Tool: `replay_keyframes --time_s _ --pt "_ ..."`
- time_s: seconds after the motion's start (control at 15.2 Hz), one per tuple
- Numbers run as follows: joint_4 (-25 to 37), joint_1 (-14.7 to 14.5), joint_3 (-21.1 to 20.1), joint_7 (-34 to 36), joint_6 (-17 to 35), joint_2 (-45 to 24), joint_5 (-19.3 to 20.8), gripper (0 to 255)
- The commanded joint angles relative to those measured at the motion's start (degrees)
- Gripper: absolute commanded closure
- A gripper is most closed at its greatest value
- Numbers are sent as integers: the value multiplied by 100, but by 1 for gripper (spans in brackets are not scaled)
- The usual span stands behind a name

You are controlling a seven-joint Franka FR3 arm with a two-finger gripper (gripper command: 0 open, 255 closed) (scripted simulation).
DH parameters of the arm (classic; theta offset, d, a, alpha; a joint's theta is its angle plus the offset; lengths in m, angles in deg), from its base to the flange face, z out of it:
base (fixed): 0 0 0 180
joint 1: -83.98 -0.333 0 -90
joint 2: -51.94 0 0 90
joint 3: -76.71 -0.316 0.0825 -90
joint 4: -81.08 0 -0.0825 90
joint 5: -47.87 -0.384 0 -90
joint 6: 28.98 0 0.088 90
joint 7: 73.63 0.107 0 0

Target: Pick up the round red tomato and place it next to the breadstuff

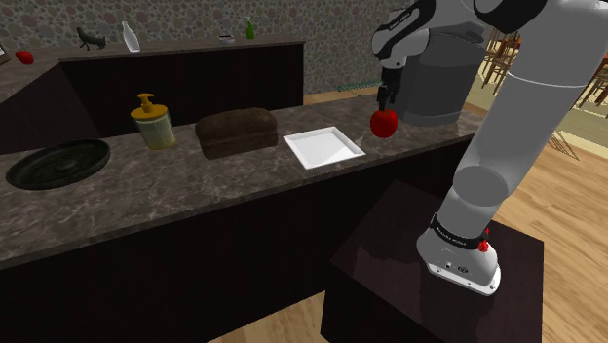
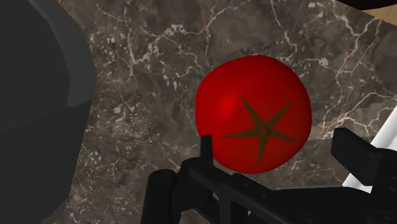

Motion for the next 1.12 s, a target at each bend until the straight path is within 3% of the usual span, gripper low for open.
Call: replay_keyframes --time_s 0.0,0.33,0.4,1.06 --pt "-19 3 3 -5 27 -6 -3 0" --pt "-19 3 2 -5 26 -5 -3 0" --pt "-19 3 2 -5 26 -5 -3 255" --pt "24 -1 0 8 -49 33 19 255"
